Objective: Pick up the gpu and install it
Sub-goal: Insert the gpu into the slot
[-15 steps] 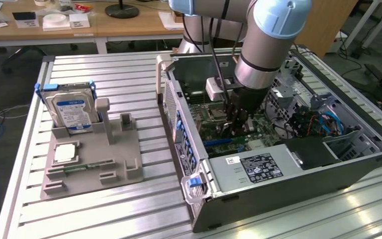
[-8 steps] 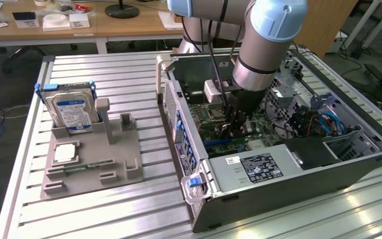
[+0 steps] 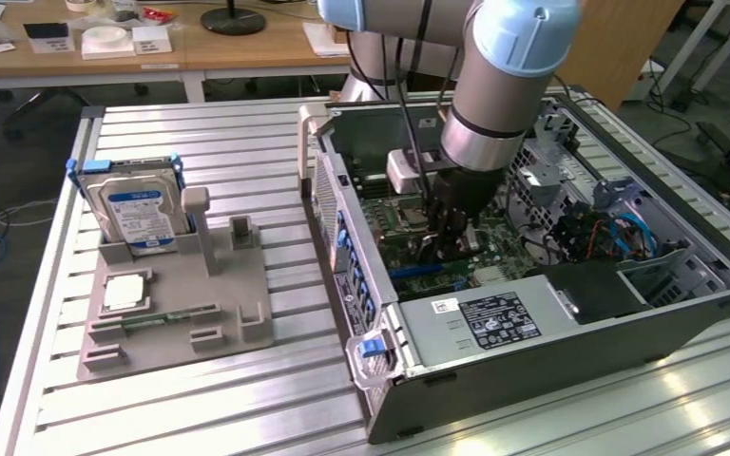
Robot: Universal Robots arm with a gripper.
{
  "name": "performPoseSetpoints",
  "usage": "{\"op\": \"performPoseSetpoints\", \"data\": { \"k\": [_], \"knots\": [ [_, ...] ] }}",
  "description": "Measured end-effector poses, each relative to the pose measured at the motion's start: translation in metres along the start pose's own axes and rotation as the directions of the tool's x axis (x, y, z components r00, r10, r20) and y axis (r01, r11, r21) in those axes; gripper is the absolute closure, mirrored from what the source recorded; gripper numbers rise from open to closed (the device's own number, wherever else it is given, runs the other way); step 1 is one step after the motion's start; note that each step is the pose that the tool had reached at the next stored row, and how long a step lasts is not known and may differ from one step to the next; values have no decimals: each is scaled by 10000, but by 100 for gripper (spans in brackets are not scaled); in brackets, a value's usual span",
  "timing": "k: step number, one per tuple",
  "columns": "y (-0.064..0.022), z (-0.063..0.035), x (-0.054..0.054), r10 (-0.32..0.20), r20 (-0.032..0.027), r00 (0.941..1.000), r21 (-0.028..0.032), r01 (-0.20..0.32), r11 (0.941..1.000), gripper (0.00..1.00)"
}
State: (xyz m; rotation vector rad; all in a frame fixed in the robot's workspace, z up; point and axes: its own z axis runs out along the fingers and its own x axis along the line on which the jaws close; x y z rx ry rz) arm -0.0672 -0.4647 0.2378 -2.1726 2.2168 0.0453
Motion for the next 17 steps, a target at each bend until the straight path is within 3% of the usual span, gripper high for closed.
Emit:
{"op": "performPoseSetpoints", "data": {
  "k": [4, 17],
  "knots": [
    [98, 65, 5, 0, -3, 10000, 0, 0, 10000, 72],
    [111, 73, 6, 0, -2, 10000, 1, 0, 10000, 72]
  ]
}}
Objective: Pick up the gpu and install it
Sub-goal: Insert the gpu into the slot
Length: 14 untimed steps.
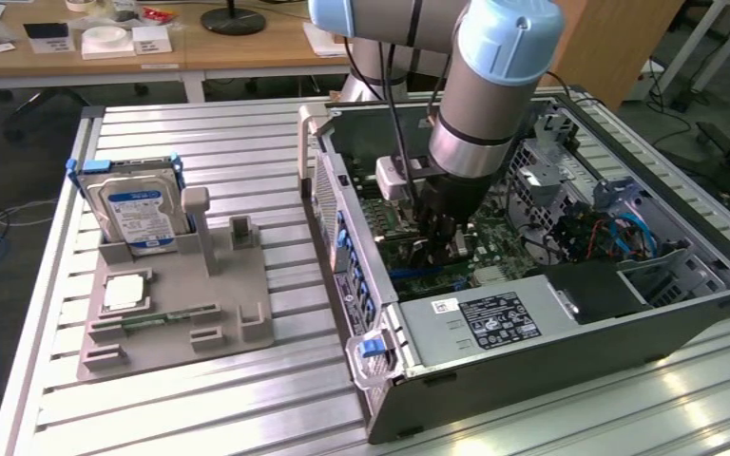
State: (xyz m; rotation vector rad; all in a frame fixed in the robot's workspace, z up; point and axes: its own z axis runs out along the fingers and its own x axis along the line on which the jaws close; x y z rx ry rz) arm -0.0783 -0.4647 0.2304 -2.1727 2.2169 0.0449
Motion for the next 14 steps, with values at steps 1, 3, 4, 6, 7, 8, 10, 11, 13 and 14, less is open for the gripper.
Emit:
{"op": "performPoseSetpoints", "data": {
  "k": [1, 3, 4, 6, 7, 8, 10, 11, 13, 14],
  "knots": [
    [0, 5, 0, 0, 1, 10000, 1, 0, 10000, 72],
    [0, 18, 1, 0, -1, 10000, 0, 0, 10000, 72],
    [0, 26, 1, 0, -2, 10000, -1, 0, 10000, 72],
    [0, 39, 2, 0, -6, 10000, -3, 0, 10000, 72],
    [1, 42, 3, 0, -7, 10000, -6, 0, 10000, 72],
    [2, 43, 3, 1, -7, 10000, -8, -1, 10000, 72],
    [1, 45, 2, 2, -4, 10000, -4, -2, 10000, 72],
    [1, 46, 2, 1, -3, 10000, -4, -1, 10000, 72],
    [2, 46, 2, 0, -2, 10000, -3, 0, 10000, 72],
    [2, 46, 2, 0, -2, 10000, -2, 0, 10000, 72]
  ]
}}
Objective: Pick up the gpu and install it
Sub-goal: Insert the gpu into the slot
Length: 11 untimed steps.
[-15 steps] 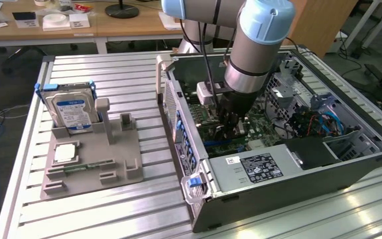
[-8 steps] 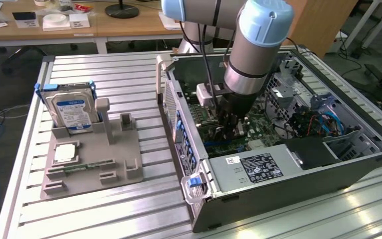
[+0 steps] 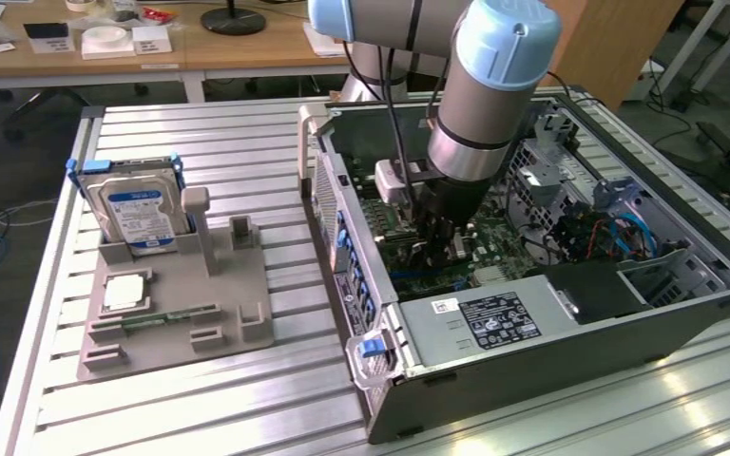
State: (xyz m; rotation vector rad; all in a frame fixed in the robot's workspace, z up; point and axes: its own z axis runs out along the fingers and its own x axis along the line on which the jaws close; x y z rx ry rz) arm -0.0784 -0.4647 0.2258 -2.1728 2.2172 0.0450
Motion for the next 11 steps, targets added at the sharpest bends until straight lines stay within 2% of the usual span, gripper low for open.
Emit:
{"op": "performPoseSetpoints", "data": {
  "k": [11],
  "knots": [
    [3, -19, -1, 0, -1, 10000, 0, 0, 10000, 72]
  ]
}}
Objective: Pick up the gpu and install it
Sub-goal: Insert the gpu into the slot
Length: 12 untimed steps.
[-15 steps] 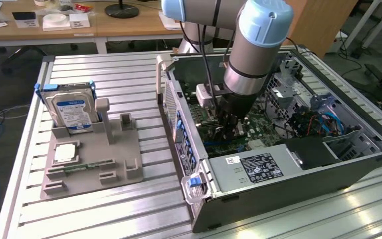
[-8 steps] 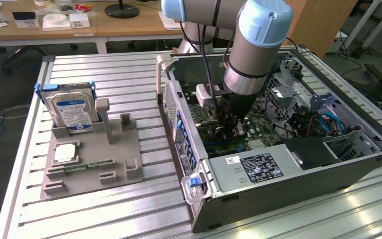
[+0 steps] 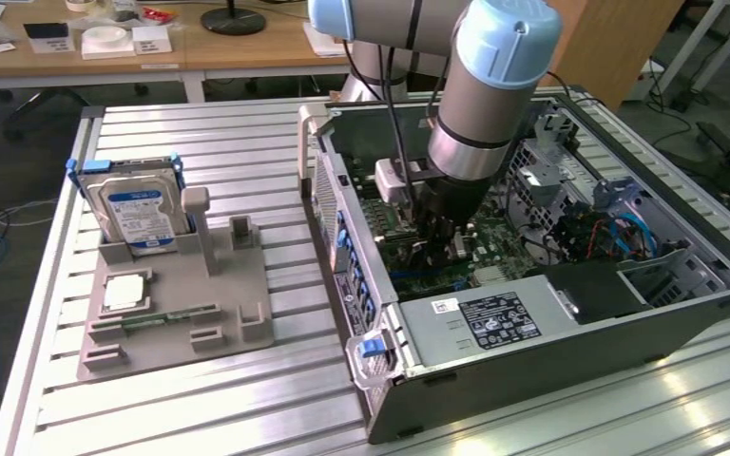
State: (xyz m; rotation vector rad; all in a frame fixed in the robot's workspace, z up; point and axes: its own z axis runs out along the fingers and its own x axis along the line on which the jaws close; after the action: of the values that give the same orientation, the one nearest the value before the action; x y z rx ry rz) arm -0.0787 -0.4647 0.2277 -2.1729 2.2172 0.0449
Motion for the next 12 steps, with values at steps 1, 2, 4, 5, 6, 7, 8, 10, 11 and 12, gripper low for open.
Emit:
{"op": "performPoseSetpoints", "data": {
  "k": [1, 2, 4, 5, 6, 7, 8, 10, 11, 12],
  "knots": [
    [0, 0, 0, 0, -1, 10000, -1, 0, 10000, 72],
    [0, 0, 0, 0, 1, 10000, 0, 0, 10000, 72],
    [4, 1, 0, 2, 1, 10000, 1, -2, 10000, 72],
    [8, 3, 0, 2, 1, 10000, 3, -2, 10000, 72],
    [11, 5, 0, 0, 0, 10000, 2, 0, 10000, 72],
    [12, 7, 1, -1, 1, 10000, 0, 1, 10000, 72],
    [12, 12, 1, -3, 1, 10000, 0, 3, 10000, 72],
    [14, 29, 1, 0, 2, 10000, 0, 0, 10000, 72],
    [14, 40, 2, 0, 1, 10000, 0, 0, 10000, 72],
    [15, 49, 3, 0, -3, 10000, -3, 0, 10000, 72]
  ]
}}
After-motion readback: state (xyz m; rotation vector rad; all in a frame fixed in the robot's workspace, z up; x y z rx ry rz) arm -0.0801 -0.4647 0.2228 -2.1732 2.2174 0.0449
